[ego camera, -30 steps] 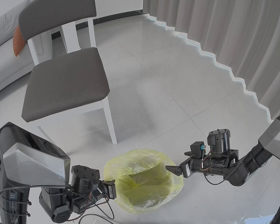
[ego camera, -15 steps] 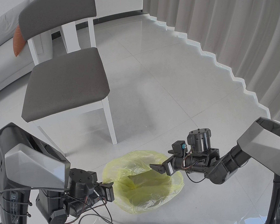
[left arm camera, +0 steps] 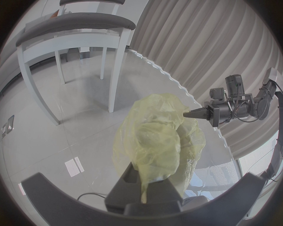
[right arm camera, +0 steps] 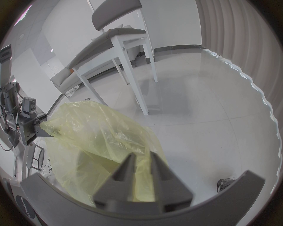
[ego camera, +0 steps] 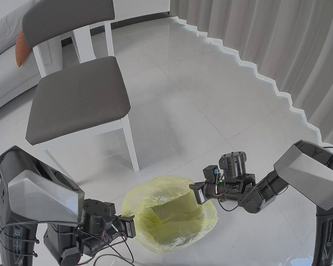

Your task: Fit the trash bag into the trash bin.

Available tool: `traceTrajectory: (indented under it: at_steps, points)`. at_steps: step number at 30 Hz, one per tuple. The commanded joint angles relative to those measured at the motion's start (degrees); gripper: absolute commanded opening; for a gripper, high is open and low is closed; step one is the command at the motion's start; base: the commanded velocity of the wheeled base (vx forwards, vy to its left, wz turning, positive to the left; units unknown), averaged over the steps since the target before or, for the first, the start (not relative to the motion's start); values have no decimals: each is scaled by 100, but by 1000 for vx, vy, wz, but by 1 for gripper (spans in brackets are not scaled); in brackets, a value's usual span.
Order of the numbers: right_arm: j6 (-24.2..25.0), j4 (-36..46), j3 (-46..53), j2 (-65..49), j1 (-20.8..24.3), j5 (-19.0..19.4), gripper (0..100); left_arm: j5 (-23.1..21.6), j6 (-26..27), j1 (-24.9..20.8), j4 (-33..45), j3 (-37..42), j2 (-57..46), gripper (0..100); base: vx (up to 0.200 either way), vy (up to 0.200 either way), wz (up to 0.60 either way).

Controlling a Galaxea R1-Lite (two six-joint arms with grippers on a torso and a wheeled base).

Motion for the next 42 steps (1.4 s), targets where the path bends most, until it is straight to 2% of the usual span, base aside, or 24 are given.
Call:
traceTrajectory:
  at_steps: [1,19,35,42]
  points:
    - [-6,13,-140,11,-30,1,0,8,-3,37,-91,-40,31,0,0,0,0]
    - [-182,-49,-236,-33,-179,1,0,-36,41,476,-82,-761,445,0,0,0,0]
    - [-217,-58,-368,749,-170,1,0,-45,23,458,-91,-743,1025,0,0,0,0]
    - [-208,-110,-307,688,-214,1,0,-45,-3,415,-91,-699,972,0,0,0,0]
